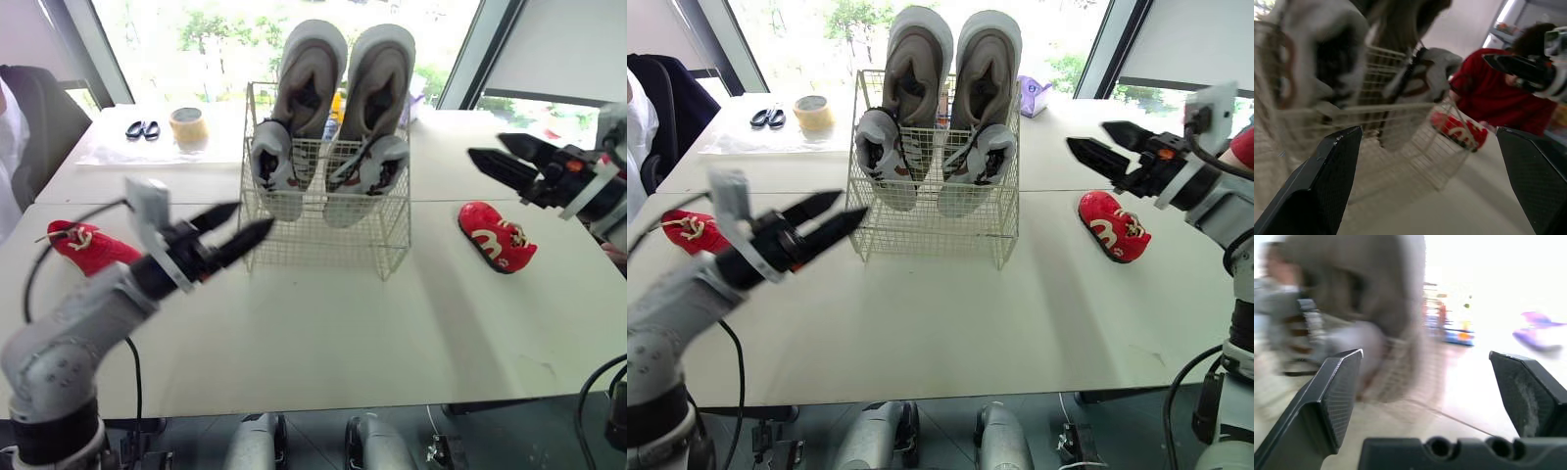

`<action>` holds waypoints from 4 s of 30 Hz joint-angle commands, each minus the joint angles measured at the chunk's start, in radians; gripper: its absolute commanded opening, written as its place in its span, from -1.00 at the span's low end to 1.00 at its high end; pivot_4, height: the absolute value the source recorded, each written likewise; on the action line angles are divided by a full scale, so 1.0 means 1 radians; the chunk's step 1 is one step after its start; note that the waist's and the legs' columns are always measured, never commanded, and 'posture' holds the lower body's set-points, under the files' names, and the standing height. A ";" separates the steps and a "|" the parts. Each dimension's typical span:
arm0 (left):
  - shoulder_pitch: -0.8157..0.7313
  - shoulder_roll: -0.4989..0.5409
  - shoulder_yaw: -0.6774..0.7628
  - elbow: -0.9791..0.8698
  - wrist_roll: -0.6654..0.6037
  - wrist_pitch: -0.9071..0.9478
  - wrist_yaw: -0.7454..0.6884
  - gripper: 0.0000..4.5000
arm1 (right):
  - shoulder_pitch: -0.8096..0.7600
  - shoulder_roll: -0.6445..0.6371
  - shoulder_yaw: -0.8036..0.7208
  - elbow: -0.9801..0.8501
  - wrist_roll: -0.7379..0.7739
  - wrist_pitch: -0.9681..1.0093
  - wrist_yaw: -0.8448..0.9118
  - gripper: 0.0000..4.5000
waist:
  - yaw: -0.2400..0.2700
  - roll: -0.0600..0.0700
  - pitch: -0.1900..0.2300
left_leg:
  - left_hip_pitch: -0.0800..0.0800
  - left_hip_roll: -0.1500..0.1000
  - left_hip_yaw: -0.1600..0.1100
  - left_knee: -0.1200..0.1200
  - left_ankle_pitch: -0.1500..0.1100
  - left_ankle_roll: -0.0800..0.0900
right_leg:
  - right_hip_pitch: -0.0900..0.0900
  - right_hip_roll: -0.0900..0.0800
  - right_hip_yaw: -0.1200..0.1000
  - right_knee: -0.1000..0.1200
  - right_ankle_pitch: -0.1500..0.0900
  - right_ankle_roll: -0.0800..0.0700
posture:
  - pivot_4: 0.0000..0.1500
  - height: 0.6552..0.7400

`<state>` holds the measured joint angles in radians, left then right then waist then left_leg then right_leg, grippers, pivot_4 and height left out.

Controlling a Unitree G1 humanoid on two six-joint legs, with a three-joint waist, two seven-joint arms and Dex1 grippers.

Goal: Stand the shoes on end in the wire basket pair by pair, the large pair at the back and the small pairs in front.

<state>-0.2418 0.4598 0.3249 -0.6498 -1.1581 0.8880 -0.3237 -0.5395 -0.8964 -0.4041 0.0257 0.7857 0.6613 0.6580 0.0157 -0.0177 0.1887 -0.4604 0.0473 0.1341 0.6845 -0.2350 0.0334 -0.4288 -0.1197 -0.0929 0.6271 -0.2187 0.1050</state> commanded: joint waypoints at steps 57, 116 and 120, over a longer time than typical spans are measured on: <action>-0.169 0.314 0.051 0.189 -0.283 -0.117 -0.056 1.00 | -0.246 0.145 -0.043 0.772 -0.434 -0.781 -0.116 -0.18 | -0.029 0.025 -0.003 | 0.005 0.001 0.000 -0.002 0.002 -0.003 | 0.001 0.002 0.003 0.003 -0.002 -0.003 | 1.00 0.88; -1.031 0.295 -0.077 1.075 0.187 0.133 -0.890 -0.89 | -0.683 0.195 0.420 0.087 -0.470 -0.748 0.539 0.39 | -0.033 0.013 -0.002 | 0.015 0.000 0.008 -0.016 -0.001 -0.012 | 0.000 0.003 0.005 0.005 -0.011 -0.001 | 1.00 0.88; -0.996 0.261 0.038 1.038 0.119 0.176 -0.783 -0.89 | -0.661 0.192 0.368 0.056 -0.373 -0.571 0.500 0.97 | -0.032 0.013 -0.002 | 0.015 0.000 0.006 -0.016 -0.001 -0.012 | 0.000 0.003 0.005 0.005 -0.011 -0.001 | 1.00 0.88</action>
<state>-1.2236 0.7193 0.2658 0.4227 -0.9774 1.0627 -1.1536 -1.2038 -0.7046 0.0173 0.1166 0.3568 0.0221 1.1820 -0.0161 -0.0048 0.1869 -0.4452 0.0475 0.1396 0.6689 -0.2360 0.0215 -0.4283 -0.1165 -0.0879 0.6325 -0.2294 0.1040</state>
